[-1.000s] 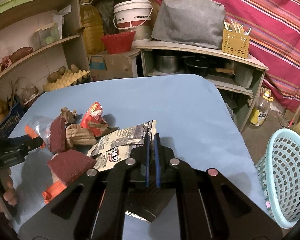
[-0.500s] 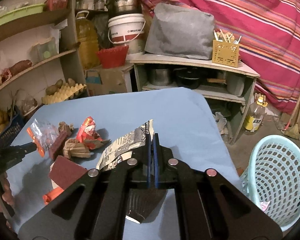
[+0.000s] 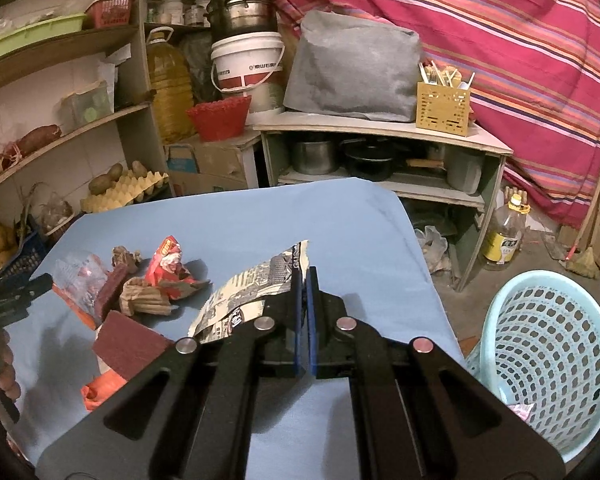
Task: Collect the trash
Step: 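Grasp the silver foil wrapper with the right tool while the left tool grasps the clear wrapper, then carry both wrappers over the basket and open both tools to drop them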
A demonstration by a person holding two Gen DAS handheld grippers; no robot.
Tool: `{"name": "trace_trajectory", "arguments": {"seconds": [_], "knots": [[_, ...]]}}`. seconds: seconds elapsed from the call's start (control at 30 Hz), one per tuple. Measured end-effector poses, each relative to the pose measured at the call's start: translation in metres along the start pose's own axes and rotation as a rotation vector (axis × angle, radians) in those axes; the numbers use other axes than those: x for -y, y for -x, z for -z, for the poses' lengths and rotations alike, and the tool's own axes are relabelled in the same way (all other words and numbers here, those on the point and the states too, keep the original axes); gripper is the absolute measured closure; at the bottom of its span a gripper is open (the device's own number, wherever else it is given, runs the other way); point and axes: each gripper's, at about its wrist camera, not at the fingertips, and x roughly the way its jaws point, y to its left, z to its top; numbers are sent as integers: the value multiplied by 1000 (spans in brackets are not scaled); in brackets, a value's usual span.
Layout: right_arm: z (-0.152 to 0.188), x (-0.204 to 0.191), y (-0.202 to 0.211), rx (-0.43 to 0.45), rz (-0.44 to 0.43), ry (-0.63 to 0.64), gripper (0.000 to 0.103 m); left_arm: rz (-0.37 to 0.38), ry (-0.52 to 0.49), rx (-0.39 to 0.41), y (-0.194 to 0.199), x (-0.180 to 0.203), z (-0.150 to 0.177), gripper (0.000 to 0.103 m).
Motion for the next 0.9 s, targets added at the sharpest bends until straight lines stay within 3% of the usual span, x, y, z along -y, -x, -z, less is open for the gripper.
{"name": "trace_trajectory", "arguments": {"seconds": [0.2,0.33,0.47,0.53,0.6,0.9], "knots": [[0,-5,-3,-3,3,22,100,14,-71,-39,-24,23,3,10],[1,-5,-8,-12,-2,22,100,39,-65,-53,-32,24,2,13],[1,-7,-8,-9,-11,27,100,54,-66,-85,-39,21,3,43],[0,-7,-6,-3,-19,26,100,63,-67,-91,-40,20,4,50],[0,-7,-3,5,-25,27,100,54,-81,-85,-36,21,3,64],[-8,7,33,87,-28,7,100,-8,-70,-8,8,16,-6,69]]}}
